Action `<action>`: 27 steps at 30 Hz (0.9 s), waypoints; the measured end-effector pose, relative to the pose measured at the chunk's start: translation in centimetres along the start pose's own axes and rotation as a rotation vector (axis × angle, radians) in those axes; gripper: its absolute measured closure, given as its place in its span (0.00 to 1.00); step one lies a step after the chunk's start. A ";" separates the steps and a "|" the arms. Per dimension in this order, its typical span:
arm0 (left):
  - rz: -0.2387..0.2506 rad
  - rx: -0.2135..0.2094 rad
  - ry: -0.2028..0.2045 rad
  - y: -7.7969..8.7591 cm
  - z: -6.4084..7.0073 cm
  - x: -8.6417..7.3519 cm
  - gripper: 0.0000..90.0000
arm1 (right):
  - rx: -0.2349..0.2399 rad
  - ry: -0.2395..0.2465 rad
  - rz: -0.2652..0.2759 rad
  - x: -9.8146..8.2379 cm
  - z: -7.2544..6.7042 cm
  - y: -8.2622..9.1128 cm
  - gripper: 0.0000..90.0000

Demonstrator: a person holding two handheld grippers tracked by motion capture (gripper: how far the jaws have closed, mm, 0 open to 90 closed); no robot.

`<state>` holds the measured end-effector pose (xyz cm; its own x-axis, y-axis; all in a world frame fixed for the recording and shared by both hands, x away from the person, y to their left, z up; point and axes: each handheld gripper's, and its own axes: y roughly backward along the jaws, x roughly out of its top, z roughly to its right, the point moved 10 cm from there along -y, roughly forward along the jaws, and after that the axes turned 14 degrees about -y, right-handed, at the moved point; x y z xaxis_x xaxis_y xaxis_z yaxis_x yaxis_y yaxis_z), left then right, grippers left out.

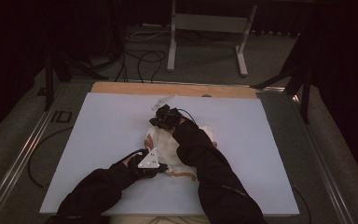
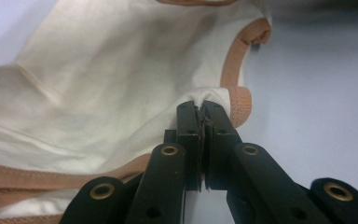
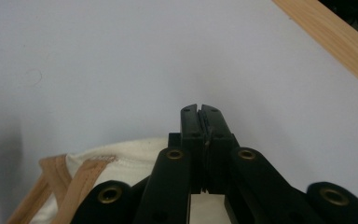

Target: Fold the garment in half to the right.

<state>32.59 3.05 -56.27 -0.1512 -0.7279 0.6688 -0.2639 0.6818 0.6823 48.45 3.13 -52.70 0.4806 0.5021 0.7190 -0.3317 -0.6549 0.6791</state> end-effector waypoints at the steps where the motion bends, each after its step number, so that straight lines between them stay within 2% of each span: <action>1: 0.003 0.005 0.001 0.0 -0.1 0.1 0.98 | -0.002 -0.004 0.002 0.0 0.1 0.2 1.00; 15: 0.005 -0.012 -0.025 -0.2 -0.1 1.5 0.98 | -0.027 -0.046 0.037 -0.9 2.2 2.9 1.00; 27: 0.000 -0.034 -0.056 -0.7 -0.3 2.9 0.98 | -0.042 -0.045 0.063 -1.1 3.0 4.7 1.00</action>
<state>32.62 0.47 -54.68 -0.2044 -0.7299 0.6523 -0.2314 0.6835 0.6923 48.77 -2.21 -50.72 0.4932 0.4338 0.7540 -0.3961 -0.6597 0.6386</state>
